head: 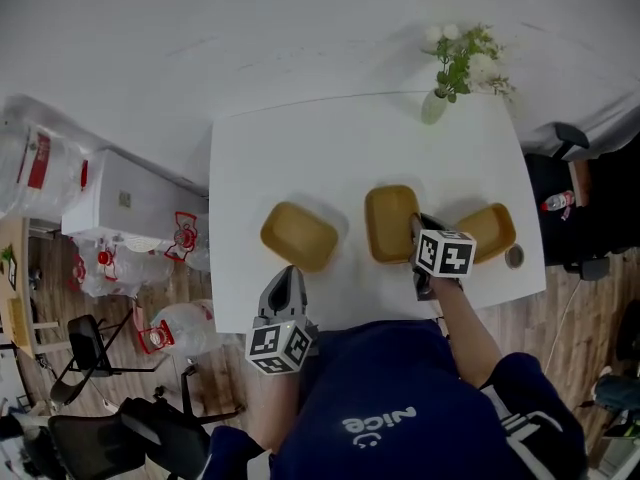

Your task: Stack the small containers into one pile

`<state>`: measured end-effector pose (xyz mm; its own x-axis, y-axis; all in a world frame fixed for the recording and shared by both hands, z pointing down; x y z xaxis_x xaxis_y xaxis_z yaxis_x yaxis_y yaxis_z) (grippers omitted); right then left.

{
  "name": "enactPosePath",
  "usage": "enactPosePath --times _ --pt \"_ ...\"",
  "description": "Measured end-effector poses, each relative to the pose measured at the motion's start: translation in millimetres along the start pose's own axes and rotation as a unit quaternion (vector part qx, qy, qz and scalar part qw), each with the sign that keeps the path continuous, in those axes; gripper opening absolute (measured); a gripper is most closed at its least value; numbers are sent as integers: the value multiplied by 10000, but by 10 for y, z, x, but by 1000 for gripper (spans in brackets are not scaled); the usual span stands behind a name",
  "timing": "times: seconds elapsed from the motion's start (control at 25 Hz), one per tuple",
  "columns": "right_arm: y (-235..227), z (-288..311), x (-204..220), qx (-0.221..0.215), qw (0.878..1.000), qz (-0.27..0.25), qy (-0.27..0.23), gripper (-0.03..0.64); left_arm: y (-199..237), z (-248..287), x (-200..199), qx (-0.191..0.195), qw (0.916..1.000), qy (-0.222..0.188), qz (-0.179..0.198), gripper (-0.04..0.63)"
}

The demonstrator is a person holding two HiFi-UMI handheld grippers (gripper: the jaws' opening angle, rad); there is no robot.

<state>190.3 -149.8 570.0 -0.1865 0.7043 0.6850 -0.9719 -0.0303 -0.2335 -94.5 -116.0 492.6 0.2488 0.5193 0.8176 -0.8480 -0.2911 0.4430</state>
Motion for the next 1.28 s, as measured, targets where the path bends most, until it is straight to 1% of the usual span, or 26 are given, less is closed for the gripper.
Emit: enactPosePath --times 0.12,0.28,0.4,0.56,1.0,1.28 --pt "142 -70 -214 -152 9983 -509 -231 58 16 -11 -4 -8 10000 -34 -17 20" --pt "413 -180 -498 -477 9918 -1041 -575 58 38 -40 -9 -30 9999 -84 -46 20" --pt "621 -246 -640 -739 9859 -1323 -708 57 68 -65 -20 -73 9998 -131 -92 20" --pt "881 -295 -794 -1092 9784 -1549 -827 57 123 -102 -12 -142 9997 -168 -136 20" --pt "1474 -231 -938 -1789 9553 -2236 -733 57 264 -246 -23 -341 9986 -320 -264 19" --pt "1829 -94 -858 -2183 9418 -2501 -520 57 344 -361 -9 -523 9974 -392 -316 18"
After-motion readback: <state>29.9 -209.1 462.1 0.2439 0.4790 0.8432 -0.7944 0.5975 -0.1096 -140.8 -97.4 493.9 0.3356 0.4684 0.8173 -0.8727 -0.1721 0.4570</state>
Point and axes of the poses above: the fingertips, and each gripper's own axes: z forward along the fingers, y to its left, x out of its underside, the point moved 1 cm from there along -z, backward along the fingers, and after that the axes turned 7 degrees about -z, right-handed, at the moved point
